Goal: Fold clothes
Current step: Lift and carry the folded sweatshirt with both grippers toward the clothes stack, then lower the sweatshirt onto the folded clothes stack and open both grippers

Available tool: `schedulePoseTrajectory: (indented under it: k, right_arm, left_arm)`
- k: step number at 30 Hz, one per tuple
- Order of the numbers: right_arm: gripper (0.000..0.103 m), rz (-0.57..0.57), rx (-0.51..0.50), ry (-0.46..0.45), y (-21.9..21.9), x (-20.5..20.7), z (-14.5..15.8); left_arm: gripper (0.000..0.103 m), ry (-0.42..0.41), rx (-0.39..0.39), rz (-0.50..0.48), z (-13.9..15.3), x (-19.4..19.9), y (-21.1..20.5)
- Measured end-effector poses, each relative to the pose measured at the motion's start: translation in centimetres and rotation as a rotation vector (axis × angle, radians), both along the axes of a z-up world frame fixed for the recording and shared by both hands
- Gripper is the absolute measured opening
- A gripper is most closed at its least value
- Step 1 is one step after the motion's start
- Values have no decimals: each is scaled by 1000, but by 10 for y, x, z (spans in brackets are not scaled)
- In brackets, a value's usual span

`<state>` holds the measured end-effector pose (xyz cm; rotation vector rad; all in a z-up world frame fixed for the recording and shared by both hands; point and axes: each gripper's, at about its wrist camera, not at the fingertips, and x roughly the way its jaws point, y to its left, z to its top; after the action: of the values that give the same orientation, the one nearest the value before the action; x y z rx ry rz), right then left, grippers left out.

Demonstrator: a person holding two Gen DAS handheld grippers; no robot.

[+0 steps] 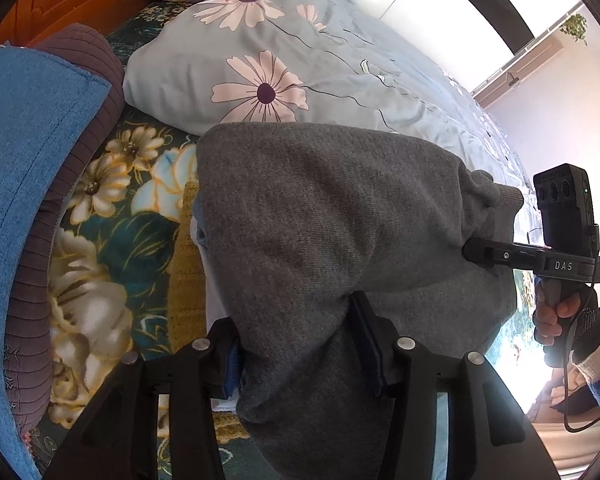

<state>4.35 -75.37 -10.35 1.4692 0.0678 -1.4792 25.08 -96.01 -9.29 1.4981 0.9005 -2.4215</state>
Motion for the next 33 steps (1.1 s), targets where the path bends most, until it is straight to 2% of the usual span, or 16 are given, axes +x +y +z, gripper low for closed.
schedulePoseTrajectory:
  k: [3, 9, 13, 16, 19, 23, 26, 29, 33]
  right_arm:
    - [47, 14, 3, 14, -1, 2, 4]
    - [49, 34, 19, 90, 0, 11, 18]
    - [61, 26, 38, 139, 4, 15, 26]
    - [73, -4, 41, 171, 13, 12, 33]
    - [76, -37, 40, 197, 26, 7, 43]
    - [76, -86, 23, 272, 49, 5, 71]
    - [74, -101, -23, 298, 59, 11, 92]
    - [65, -62, -20, 318, 52, 27, 98]
    - [44, 10, -27, 316, 35, 51, 94]
  left_arm:
    - [51, -7, -3, 6, 4, 1, 2]
    - [52, -49, -73, -1, 18, 6, 9]
    - [57, -67, -138, 19, 28, 12, 13]
    - [57, -74, -154, 61, 33, 20, 11]
    - [57, -76, -168, 133, 43, 36, 6]
    - [57, -42, -246, 190, 76, 55, 13]
    - [57, -11, -279, 176, 91, 52, 27]
    - [57, 6, -302, 154, 94, 43, 45]
    - [57, 7, -271, 116, 76, 29, 65]
